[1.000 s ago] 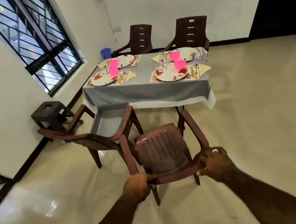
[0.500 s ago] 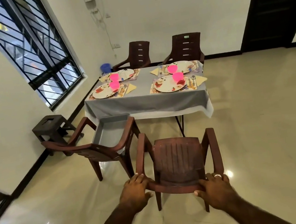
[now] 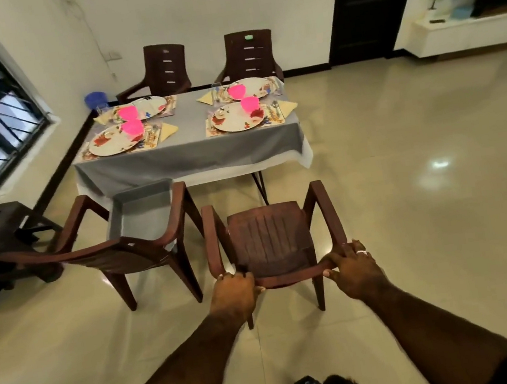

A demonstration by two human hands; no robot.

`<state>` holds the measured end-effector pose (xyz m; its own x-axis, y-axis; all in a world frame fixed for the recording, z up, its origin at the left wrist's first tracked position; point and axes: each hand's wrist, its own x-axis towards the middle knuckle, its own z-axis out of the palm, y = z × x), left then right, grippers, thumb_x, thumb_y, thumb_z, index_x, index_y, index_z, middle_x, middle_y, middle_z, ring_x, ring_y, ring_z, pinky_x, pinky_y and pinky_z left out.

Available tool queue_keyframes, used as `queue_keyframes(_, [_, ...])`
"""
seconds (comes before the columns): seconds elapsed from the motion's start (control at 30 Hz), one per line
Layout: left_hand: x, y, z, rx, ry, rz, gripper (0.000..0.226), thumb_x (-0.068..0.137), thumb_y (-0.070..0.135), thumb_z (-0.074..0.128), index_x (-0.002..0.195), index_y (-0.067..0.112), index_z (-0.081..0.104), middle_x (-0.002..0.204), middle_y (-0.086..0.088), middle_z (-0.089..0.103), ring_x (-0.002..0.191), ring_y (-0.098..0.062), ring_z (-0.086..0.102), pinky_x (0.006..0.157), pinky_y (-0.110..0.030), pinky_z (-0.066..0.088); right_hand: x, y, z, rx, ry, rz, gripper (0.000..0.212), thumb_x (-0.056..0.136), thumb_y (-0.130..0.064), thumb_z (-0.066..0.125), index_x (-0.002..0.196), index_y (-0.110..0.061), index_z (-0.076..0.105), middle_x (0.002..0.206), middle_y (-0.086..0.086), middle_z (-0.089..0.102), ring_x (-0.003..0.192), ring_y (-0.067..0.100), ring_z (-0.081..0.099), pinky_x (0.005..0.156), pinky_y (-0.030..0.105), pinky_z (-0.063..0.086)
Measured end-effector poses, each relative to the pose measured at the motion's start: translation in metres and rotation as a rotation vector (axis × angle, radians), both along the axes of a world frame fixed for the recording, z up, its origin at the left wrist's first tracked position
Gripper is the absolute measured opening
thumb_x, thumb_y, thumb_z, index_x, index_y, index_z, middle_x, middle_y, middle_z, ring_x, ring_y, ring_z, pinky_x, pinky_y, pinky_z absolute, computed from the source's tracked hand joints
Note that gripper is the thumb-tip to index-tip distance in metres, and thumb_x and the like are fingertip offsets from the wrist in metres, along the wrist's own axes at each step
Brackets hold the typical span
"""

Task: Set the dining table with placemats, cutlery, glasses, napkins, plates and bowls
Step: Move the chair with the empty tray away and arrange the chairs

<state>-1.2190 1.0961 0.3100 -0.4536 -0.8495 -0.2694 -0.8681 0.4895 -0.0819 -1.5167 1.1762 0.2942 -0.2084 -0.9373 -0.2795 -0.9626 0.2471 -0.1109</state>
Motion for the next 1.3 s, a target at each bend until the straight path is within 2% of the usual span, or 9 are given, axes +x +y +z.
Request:
queue_keyframes(0.13, [0.003, -0.012, 0.004, 0.040, 0.056, 0.044, 0.037, 0.104, 0.055, 0.049, 0.121, 0.025, 0.064, 0.118, -0.004, 0.070, 0.111, -0.029, 0.065, 0.098, -0.046, 0.054, 0.009, -0.015, 0.006, 0.047, 0.001, -0.058, 0.050, 0.101, -0.064, 0.040, 0.141, -0.037, 0.053, 0.157, 0.007, 0.044, 0.154, 0.046, 0.018, 0.124, 0.058, 0.025])
queue_keyframes(0.23, [0.005, -0.033, 0.013, 0.083, 0.136, 0.133, 0.033, 0.103, 0.056, 0.051, 0.110, 0.029, 0.069, 0.108, -0.001, 0.069, 0.101, -0.024, 0.066, 0.091, -0.043, 0.056, 0.009, -0.040, 0.010, 0.046, 0.017, -0.039, 0.060, 0.099, -0.070, 0.028, 0.142, -0.034, 0.051, 0.154, 0.012, 0.047, 0.152, 0.050, 0.019, 0.123, 0.062, 0.025])
queue_keyframes(0.4, [0.001, -0.079, 0.013, 0.127, 0.137, 0.209, 0.035, 0.101, 0.059, 0.057, 0.105, 0.028, 0.072, 0.094, 0.004, 0.066, 0.089, -0.019, 0.065, 0.084, -0.041, 0.057, 0.009, -0.090, 0.007, 0.091, 0.044, -0.013, 0.051, 0.099, -0.067, 0.043, 0.131, -0.032, 0.061, 0.145, 0.011, 0.057, 0.147, 0.046, 0.033, 0.119, 0.059, 0.034])
queue_keyframes(0.57, [0.003, -0.141, 0.010, 0.174, 0.210, 0.277, 0.027, 0.099, 0.057, 0.059, 0.108, 0.033, 0.068, 0.109, 0.001, 0.064, 0.108, -0.023, 0.063, 0.097, -0.049, 0.056, 0.008, -0.145, 0.007, 0.001, 0.171, 0.087, 0.052, 0.100, -0.067, 0.042, 0.133, -0.029, 0.057, 0.140, 0.011, 0.057, 0.135, 0.040, 0.046, 0.108, 0.054, 0.044])
queue_keyframes(0.7, [-0.011, -0.187, 0.008, 0.226, 0.244, 0.361, 0.029, 0.099, 0.055, 0.061, 0.114, 0.032, 0.071, 0.125, -0.004, 0.063, 0.125, -0.029, 0.058, 0.106, -0.051, 0.052, -0.006, -0.197, 0.016, 0.035, 0.150, 0.092, 0.057, 0.097, -0.070, 0.042, 0.137, -0.030, 0.054, 0.145, 0.010, 0.052, 0.136, 0.040, 0.046, 0.107, 0.060, 0.037])
queue_keyframes(0.8, [-0.025, -0.197, 0.003, 0.135, 0.260, 0.407, 0.040, 0.098, 0.056, 0.061, 0.132, 0.035, 0.066, 0.162, -0.012, 0.040, 0.154, -0.044, 0.027, 0.121, -0.062, 0.031, -0.023, -0.228, 0.021, 0.070, 0.076, 0.110, 0.067, 0.093, -0.077, 0.043, 0.139, -0.030, 0.053, 0.148, 0.011, 0.049, 0.140, 0.040, 0.042, 0.110, 0.059, 0.035])
queue_keyframes(0.93, [-0.027, -0.201, -0.003, 0.177, 0.367, 0.538, 0.057, 0.096, 0.062, 0.063, 0.146, 0.035, 0.055, 0.173, -0.015, 0.018, 0.160, -0.044, 0.006, 0.122, -0.065, 0.027, -0.047, -0.247, 0.007, 0.081, -0.024, 0.235, 0.068, 0.092, -0.080, 0.038, 0.141, -0.034, 0.052, 0.150, 0.009, 0.050, 0.141, 0.037, 0.042, 0.112, 0.057, 0.036])
queue_keyframes(1.13, [-0.025, -0.234, 0.000, 0.181, 0.355, 0.439, 0.055, 0.092, 0.062, 0.068, 0.137, 0.031, 0.066, 0.162, -0.009, 0.043, 0.160, -0.037, 0.017, 0.123, -0.058, 0.029, -0.064, -0.258, -0.014, -0.052, -0.023, 0.261, 0.075, 0.088, -0.089, 0.020, 0.132, -0.040, 0.057, 0.131, -0.003, 0.064, 0.124, 0.028, 0.056, 0.099, 0.049, 0.050])
queue_keyframes(1.3, [-0.021, -0.262, -0.001, 0.221, 0.349, 0.402, 0.048, 0.090, 0.065, 0.067, 0.127, 0.034, 0.070, 0.140, 0.000, 0.061, 0.148, -0.035, 0.039, 0.117, -0.059, 0.039, -0.057, -0.281, -0.009, -0.020, -0.030, 0.243, 0.073, 0.088, -0.087, 0.025, 0.134, -0.040, 0.058, 0.133, -0.003, 0.064, 0.124, 0.028, 0.057, 0.101, 0.049, 0.049])
